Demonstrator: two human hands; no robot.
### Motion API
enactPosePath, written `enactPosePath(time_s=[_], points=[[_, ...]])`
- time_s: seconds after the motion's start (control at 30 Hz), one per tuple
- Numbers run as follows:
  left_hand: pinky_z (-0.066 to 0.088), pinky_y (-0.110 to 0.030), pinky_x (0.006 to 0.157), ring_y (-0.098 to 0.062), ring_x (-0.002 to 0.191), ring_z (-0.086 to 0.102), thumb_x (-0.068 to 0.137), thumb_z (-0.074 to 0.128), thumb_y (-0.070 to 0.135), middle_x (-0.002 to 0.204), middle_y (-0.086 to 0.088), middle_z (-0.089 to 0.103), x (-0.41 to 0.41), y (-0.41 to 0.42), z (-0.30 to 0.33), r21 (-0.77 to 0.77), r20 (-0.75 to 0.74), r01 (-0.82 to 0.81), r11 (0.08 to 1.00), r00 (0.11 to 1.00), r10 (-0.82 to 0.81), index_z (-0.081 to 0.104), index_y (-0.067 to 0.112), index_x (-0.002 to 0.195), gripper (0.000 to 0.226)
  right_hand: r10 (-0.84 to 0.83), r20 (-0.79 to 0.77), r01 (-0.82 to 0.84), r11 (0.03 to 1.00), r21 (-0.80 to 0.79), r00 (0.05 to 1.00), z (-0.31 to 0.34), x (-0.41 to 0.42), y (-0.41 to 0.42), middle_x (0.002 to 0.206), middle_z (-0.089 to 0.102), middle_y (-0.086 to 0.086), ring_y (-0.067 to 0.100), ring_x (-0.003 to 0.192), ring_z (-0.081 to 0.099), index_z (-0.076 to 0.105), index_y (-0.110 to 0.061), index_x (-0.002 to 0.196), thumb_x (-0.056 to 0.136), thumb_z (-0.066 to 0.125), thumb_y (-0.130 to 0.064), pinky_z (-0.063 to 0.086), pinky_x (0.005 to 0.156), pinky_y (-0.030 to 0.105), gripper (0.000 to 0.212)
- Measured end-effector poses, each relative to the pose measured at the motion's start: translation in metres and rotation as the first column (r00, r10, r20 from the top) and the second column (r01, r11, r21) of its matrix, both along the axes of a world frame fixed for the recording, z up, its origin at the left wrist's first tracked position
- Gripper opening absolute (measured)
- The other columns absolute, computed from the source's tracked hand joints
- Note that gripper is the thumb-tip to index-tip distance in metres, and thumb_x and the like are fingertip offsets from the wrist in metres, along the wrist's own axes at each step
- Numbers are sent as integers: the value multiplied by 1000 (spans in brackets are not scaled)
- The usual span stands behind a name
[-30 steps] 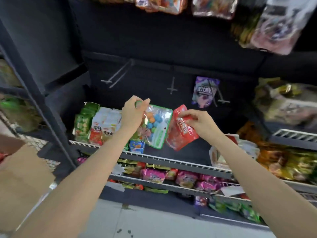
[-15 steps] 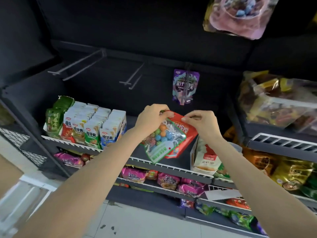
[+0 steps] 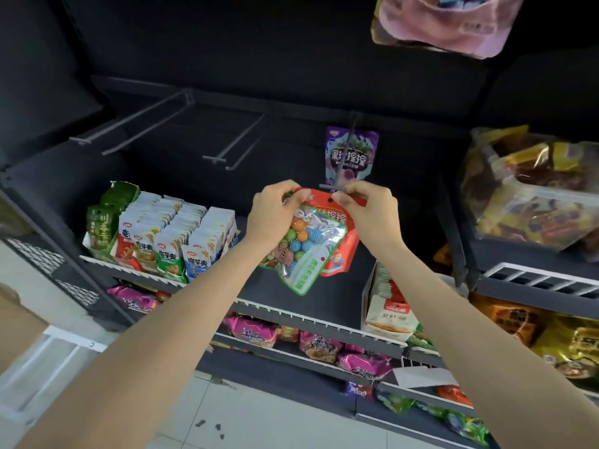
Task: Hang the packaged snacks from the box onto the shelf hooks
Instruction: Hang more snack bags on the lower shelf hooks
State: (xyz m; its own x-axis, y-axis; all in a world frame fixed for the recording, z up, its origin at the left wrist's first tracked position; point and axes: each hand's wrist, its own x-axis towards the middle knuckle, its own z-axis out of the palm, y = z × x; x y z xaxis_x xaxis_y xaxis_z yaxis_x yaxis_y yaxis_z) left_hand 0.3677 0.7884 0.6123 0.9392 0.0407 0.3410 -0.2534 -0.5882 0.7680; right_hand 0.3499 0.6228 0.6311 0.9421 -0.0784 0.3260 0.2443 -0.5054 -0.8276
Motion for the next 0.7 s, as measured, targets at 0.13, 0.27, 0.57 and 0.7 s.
enactPosePath(time_s=[0.13, 0.27, 0.57, 0.7], points=[[52, -37, 69, -11, 74, 63, 93, 54, 40, 73, 10, 64, 1, 0, -2, 6, 31, 11, 1000, 999, -11, 62, 25, 81, 21, -26, 8, 26, 999, -41, 1000, -4, 1, 2, 80, 65, -5, 13, 76, 64, 64, -18, 85, 91, 61, -25, 54, 70, 37, 10], [53, -36, 66, -8, 71, 63, 93, 53, 42, 71, 10, 64, 4, 1, -3, 23, 58, 18, 1000, 998, -19, 63, 23, 84, 24, -58, 36, 61, 995, -79, 998, -6, 6, 2, 86, 66, -5, 12, 80, 63, 64, -20, 89, 93, 58, -22, 55, 72, 39, 7], [48, -31, 66, -19, 84, 64, 95, 50, 38, 85, 2, 67, 57, -22, 14, 155, -43, -53, 987, 997, 61, 68, 24, 98, 23, -67, 137, 89, 982, -168, 988, -4, 54, -8, 92, 61, -3, 7, 83, 56, 61, -12, 91, 90, 50, 3, 48, 75, 17, 19], [47, -30, 71, -23, 91, 63, 97, 46, 34, 101, -4, 67, 104, -40, 32, 240, -124, -85, 967, 985, 118, 64, 22, 114, 28, -175, 129, 201, 952, -233, 976, 1, 95, -19, 111, 59, 12, 16, 95, 57, 68, -2, 101, 91, 44, 7, 34, 75, 4, 28]])
